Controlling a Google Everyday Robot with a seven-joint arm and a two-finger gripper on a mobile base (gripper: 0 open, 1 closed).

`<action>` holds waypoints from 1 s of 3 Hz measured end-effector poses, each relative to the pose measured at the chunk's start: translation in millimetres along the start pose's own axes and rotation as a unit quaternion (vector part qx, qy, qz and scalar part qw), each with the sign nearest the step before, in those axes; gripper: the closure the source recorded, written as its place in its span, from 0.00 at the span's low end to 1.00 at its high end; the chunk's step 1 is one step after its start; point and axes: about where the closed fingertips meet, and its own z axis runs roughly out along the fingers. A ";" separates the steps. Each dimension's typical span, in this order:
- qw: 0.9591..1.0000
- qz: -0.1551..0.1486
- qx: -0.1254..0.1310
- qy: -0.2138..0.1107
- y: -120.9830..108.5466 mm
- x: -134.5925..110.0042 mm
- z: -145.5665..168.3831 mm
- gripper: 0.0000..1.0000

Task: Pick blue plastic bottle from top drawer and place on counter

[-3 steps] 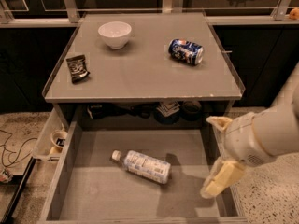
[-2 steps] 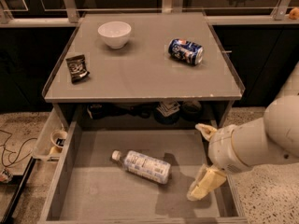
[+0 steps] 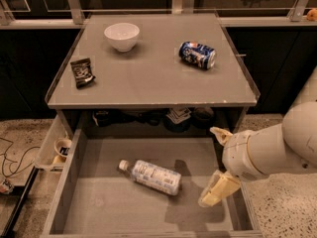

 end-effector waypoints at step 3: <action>0.999 0.022 -0.027 -0.031 -12.1 -1.3 105.2 0.00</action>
Offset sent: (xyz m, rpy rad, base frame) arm 0.0587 0.0510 -0.1064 0.1123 0.0693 -0.0053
